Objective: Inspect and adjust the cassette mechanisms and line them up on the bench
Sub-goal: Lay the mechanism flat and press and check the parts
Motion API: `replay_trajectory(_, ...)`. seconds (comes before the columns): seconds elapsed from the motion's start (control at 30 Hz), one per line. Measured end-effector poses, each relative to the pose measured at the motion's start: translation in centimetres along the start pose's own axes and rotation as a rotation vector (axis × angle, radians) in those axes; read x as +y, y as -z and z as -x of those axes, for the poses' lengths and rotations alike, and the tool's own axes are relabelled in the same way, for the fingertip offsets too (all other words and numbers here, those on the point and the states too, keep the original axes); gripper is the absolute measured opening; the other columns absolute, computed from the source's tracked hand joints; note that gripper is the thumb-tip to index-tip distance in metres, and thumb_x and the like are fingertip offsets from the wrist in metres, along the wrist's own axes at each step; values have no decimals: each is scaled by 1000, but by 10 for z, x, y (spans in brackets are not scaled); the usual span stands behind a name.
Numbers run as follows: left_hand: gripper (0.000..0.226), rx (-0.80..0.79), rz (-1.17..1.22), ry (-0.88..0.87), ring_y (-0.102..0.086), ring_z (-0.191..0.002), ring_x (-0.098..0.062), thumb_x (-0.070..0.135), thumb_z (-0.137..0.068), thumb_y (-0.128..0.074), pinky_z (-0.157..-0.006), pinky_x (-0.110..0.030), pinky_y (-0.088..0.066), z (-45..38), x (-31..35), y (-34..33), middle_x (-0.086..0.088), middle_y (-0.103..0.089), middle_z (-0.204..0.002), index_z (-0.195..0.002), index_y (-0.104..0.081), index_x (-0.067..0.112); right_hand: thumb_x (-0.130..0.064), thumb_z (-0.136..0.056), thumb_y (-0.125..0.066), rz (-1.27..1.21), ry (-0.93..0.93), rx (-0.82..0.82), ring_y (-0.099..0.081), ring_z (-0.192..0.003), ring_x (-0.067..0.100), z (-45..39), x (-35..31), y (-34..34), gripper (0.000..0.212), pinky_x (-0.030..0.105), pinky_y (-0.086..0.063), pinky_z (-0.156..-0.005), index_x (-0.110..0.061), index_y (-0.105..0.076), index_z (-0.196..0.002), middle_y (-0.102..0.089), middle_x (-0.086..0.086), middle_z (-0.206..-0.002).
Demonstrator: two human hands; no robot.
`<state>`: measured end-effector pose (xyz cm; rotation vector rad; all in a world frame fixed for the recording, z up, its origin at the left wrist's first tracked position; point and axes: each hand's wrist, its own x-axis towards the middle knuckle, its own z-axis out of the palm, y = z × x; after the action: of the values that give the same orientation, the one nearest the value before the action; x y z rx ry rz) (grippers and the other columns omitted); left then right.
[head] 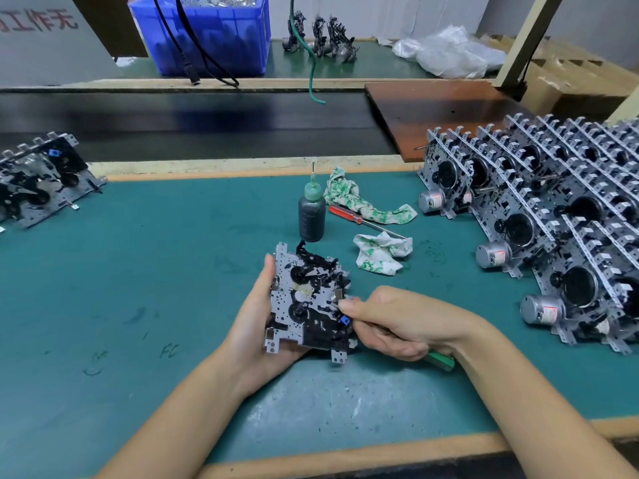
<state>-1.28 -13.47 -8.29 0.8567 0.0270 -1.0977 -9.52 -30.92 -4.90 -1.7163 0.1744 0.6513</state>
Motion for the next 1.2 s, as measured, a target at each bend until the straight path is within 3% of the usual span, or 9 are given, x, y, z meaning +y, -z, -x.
replay_trajectory(0.1, 75, -23, 45, -15, -65, -107, -29, 66, -89, -26, -75, -37, -57, 3, 1, 0, -16, -65, -121, -109, -72, 11, -47, -91, -43, -174, 93, 76, -18, -23, 7, -1, 6, 1, 56, 12, -18, -35, -16, -51, -45, -31, -2, -28)
replay_trajectory(0.2, 79, -67, 47, 5, -61, -112, -36, 70, -85, -29, -82, -41, -56, 5, 3, -1, -19, -61, -126, -116, -67, 9, -43, -83, -55, -185, 254, 289, -24, -24, 8, -4, 11, 1, 32, 15, -24, -42, -17, -61, -65, -42, -3, -35)
replay_trajectory(0.3, 82, -77, 54, 29, -57, -117, -38, 73, -85, -26, -90, -45, -53, 5, 4, -1, -18, -58, -130, -119, -65, 10, -26, -77, -72, -63, 379, 490, -46, -40, 15, -11, 10, -1, 10, 18, -38, -44, -19, -65, -80, -49, 1, -46)
replay_trajectory(0.4, 78, -65, 26, 13, -59, -116, -29, 71, -87, -24, -94, -42, -49, 5, 4, -1, -14, -60, -130, -118, -67, 13, -7, -75, -76, -51, 435, 474, -57, -49, 9, -13, 13, -5, 16, 11, -47, -59, -17, -66, -84, -51, 1, -50)
replay_trajectory(0.63, 69, -58, -109, -18, -65, -108, -22, 67, -87, -26, -83, -32, -55, 8, 4, -5, -8, -65, -124, -113, -71, 22, -11, -74, -79, 84, 413, 440, -32, -37, -1, -1, 6, -5, 18, 6, -26, -45, -23, -70, -84, -54, -3, -53)
replay_trajectory(0.8, 68, -38, -138, -1, -64, -110, -24, 69, -83, -30, -82, -33, -56, 6, 4, -4, -8, -65, -123, -111, -71, 23, -17, -73, -79, 342, 476, 532, -27, -39, 6, 3, 7, -7, 25, 9, -26, -46, -37, -67, -80, -63, -11, -58)
replay_trajectory(1.0, 66, -53, -138, 11, -65, -107, -22, 68, -80, -36, -77, -31, -56, 4, 4, -1, -8, -66, -121, -110, -72, 22, -7, -72, -79, 273, 476, 539, -26, -38, 6, 1, 6, -9, 31, 8, -25, -45, -34, -65, -74, -67, -6, -60)
replay_trajectory(1.1, 66, -56, -140, 12, -65, -108, -22, 69, -81, -37, -78, -30, -55, 3, 4, 0, -8, -65, -123, -113, -71, 22, -2, -71, -78, 253, 455, 531, -28, -37, 6, 0, 6, -10, 22, 7, -25, -45, -20, -66, -67, -69, -6, -64)
replay_trajectory(1.2, 66, -51, -136, 5, -64, -110, -22, 68, -81, -37, -79, -31, -55, 2, 3, 1, -8, -65, -123, -114, -70, 21, -1, -70, -77, 248, 463, 551, -28, -36, 6, -2, 4, -11, 41, 7, -25, -45, -35, -59, -57, -70, -1, -66)
